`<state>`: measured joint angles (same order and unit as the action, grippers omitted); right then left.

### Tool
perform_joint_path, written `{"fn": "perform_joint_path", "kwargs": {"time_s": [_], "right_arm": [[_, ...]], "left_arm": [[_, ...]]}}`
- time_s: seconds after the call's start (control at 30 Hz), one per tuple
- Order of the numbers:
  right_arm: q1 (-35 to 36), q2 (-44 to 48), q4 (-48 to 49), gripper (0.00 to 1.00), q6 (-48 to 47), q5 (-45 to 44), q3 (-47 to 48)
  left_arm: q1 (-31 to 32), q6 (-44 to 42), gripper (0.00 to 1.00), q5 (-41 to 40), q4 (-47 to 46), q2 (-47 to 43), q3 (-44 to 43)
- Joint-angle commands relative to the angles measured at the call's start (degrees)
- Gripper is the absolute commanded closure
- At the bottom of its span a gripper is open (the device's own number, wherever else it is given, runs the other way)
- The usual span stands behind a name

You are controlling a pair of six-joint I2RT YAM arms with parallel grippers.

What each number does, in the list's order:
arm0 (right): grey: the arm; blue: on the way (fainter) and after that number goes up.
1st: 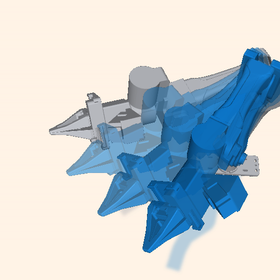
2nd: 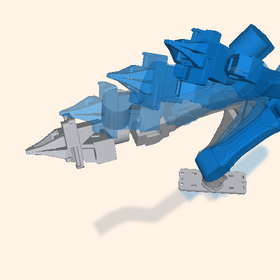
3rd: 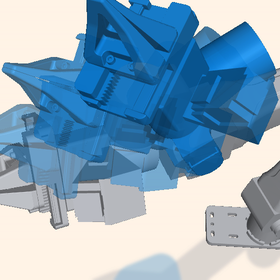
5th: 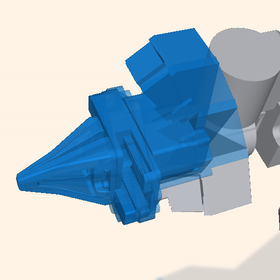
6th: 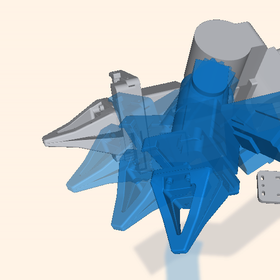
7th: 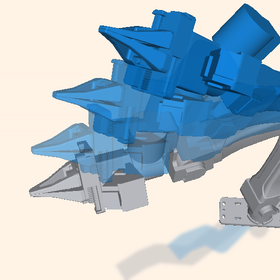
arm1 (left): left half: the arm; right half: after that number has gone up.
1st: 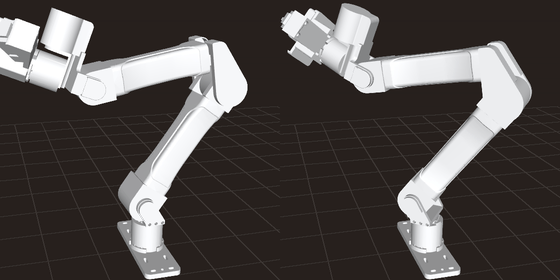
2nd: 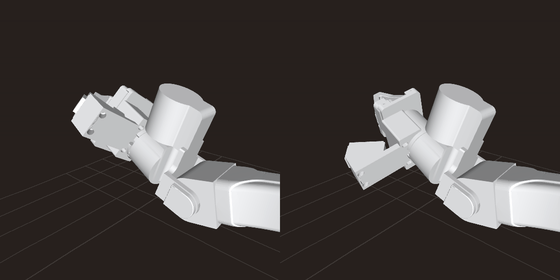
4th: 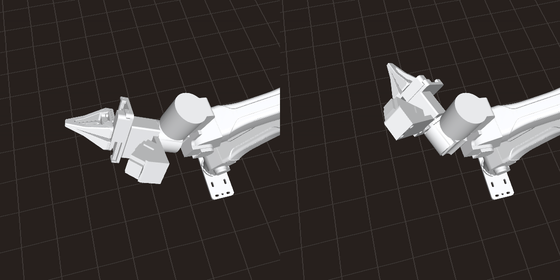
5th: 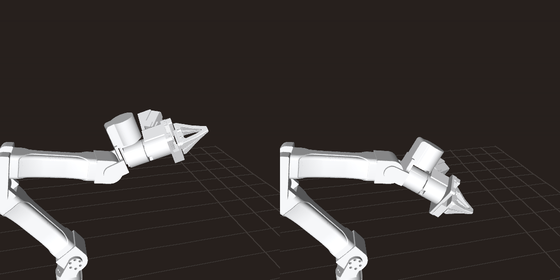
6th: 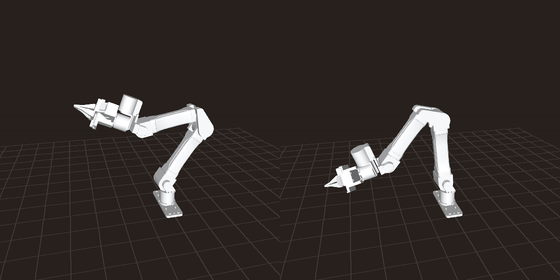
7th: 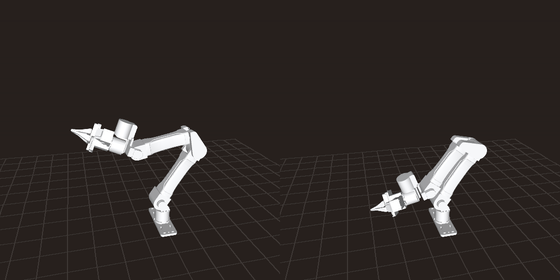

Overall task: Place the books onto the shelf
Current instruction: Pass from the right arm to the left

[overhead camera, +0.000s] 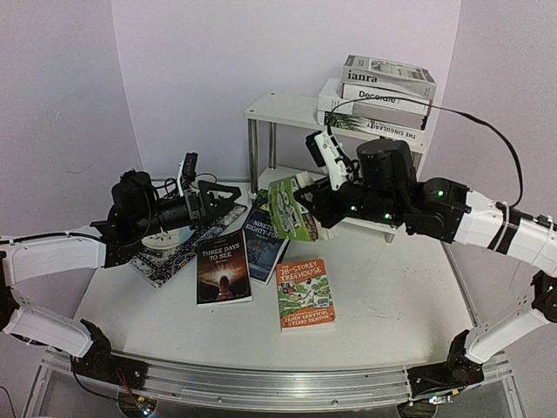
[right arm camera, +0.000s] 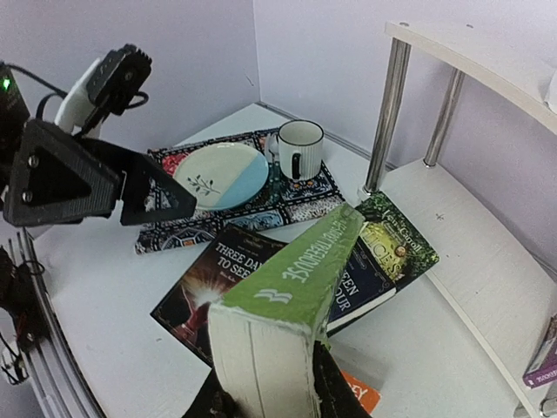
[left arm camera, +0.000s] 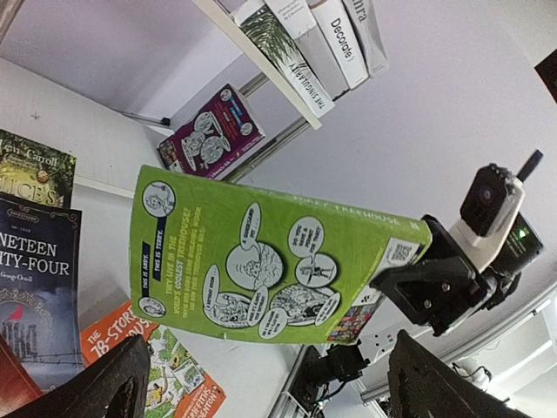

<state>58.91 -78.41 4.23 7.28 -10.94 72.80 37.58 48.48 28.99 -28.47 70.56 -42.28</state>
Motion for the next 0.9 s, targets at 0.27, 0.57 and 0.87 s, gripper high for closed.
{"fn": "perform_joint_path", "kwargs": {"time_s": [0.27, 0.57, 0.87], "right_arm": [[-0.89, 2.27, 9.46, 1.00, 10.96, 7.76, 14.23], [-2.52, -1.23, 8.69, 1.00, 19.83, 18.02, 21.97], [-3.01, -2.27, 9.21, 1.00, 25.48, 22.03, 22.79]], "left_arm": [[-8.12, 3.55, 0.03, 12.45, -9.67, 2.66, -3.63], [-12.27, 10.29, 0.03, 26.16, -21.78, 7.81, -8.47], [-12.27, 12.32, 0.03, 29.42, -23.99, 6.66, -10.04]]}}
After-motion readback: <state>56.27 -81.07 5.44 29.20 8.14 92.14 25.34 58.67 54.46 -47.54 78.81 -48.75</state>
